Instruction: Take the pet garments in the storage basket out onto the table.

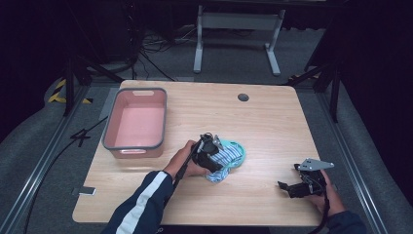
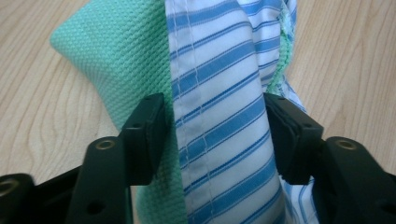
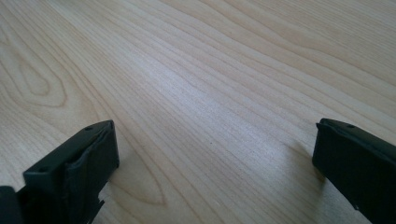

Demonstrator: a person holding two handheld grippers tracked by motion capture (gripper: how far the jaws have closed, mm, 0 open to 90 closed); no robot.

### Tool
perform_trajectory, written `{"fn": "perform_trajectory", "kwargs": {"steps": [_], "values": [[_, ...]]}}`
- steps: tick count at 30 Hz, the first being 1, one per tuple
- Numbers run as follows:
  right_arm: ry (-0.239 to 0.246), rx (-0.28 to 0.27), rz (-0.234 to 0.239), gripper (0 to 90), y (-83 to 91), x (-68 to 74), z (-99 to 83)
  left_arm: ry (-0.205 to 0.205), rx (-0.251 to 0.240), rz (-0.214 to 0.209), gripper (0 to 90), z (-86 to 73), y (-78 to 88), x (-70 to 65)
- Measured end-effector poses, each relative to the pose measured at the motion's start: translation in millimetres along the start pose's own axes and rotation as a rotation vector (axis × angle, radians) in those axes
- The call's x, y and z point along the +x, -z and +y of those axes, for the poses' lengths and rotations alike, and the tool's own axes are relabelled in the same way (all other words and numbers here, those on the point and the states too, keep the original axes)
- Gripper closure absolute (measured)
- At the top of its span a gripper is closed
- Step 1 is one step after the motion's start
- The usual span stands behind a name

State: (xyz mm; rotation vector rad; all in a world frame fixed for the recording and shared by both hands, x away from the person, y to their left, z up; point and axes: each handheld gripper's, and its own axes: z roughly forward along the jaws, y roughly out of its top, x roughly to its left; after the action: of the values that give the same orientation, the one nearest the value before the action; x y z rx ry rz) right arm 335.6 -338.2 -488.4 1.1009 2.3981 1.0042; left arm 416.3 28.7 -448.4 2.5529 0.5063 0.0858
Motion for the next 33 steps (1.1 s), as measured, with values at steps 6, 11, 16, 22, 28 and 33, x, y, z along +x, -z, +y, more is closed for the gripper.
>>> {"fn": "perform_trajectory", "kwargs": {"steps": [6, 11, 16, 22, 28, 33], "values": [[0.0, 0.0, 0.0, 0.7, 0.0, 0.0, 0.0, 0.008, -0.022, 0.013, 33.2, 0.5, 5.6, -0.1], [0.0, 0.0, 0.0, 0.7, 0.0, 0.0, 0.0, 0.009, -0.033, 0.011, 28.0, 0.2, 7.9, -0.3], [0.0, 0.0, 0.0, 0.7, 0.0, 0.0, 0.0, -0.002, -0.035, 0.02, 25.8, 0.6, 13.2, -2.4], [0.0, 0.0, 0.0, 0.7, 0.0, 0.0, 0.0, -0.016, -0.051, 0.025, 23.7, 1.6, 25.3, -3.9], [0.0, 0.0, -0.001, 0.7, 0.0, 0.1, 0.0, -0.035, -0.055, 0.027, 22.8, 0.9, 35.5, -7.6], [-0.001, 0.0, 0.0, 0.7, 0.1, 0.1, -0.1, -0.052, -0.055, 0.035, 22.0, -1.3, 45.0, -9.5]]}}
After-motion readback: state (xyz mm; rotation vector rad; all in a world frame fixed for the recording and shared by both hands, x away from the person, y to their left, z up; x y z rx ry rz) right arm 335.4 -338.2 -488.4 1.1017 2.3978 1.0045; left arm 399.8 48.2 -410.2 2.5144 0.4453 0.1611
